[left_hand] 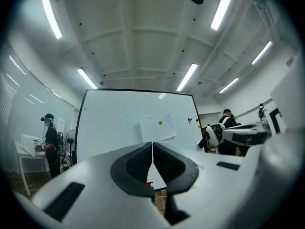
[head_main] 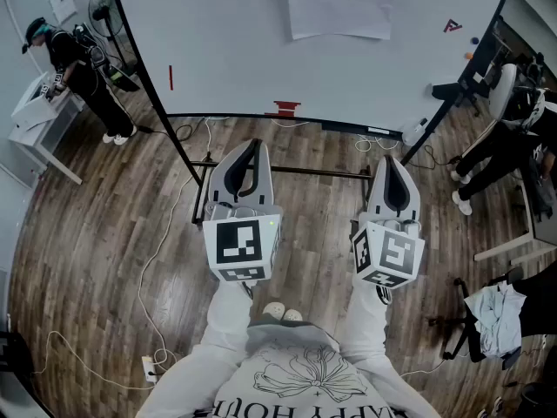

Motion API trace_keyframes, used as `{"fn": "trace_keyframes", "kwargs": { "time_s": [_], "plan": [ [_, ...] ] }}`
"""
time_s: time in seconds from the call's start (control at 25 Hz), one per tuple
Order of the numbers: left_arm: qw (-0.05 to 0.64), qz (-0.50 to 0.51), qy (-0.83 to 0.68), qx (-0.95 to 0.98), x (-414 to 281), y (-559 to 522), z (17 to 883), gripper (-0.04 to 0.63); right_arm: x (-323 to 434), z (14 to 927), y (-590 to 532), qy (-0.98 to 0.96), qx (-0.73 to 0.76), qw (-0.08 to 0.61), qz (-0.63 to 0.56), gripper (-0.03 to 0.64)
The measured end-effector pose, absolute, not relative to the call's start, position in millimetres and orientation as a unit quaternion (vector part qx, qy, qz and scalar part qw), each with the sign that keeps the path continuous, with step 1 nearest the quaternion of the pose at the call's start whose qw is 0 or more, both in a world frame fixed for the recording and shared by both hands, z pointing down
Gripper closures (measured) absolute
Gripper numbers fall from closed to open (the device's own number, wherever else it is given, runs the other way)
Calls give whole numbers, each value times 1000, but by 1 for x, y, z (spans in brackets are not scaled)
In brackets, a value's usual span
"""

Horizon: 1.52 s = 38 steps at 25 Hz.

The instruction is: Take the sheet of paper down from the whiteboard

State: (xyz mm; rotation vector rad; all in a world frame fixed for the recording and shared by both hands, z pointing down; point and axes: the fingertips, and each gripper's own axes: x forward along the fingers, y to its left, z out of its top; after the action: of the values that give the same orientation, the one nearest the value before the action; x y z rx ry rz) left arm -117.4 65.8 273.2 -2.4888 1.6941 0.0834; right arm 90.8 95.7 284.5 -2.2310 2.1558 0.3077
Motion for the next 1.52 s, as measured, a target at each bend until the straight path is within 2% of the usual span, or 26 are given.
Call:
{"fn": "trace_keyframes", "kwargs": {
  "time_s": [0.96,1.52],
  "plan": [
    [50,26,545,-837,-136,33,288,584,61,296,69,690,-716,-3,103,614],
    [42,49,545,-836,-101,-64,284,584,99,296,-33,697,-707,-10,118,612]
  ]
}}
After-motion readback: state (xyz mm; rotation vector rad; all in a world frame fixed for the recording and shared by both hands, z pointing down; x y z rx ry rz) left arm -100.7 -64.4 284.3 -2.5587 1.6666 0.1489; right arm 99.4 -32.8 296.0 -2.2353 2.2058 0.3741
